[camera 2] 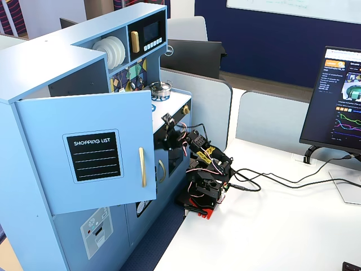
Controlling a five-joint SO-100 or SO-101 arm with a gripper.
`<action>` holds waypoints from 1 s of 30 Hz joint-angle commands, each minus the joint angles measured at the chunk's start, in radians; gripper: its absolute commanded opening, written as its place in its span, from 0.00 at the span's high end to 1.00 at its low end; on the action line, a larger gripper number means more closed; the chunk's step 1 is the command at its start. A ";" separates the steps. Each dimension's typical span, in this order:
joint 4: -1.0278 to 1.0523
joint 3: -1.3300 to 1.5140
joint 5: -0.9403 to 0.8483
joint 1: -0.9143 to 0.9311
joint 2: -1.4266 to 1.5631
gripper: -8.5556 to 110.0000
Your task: Pick up the lid from the counter and put it on the green recipient
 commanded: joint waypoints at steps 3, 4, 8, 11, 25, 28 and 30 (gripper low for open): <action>0.060 0.219 -0.057 0.037 0.107 0.93; 0.063 0.256 -0.032 0.037 0.114 0.93; 0.117 0.365 -0.012 0.011 0.150 0.93; 0.124 0.434 0.009 -0.008 0.169 0.93; 0.612 0.489 0.215 -0.092 0.225 0.93; 0.680 0.489 0.229 -0.104 0.227 0.93; 0.699 0.489 0.235 -0.110 0.227 0.92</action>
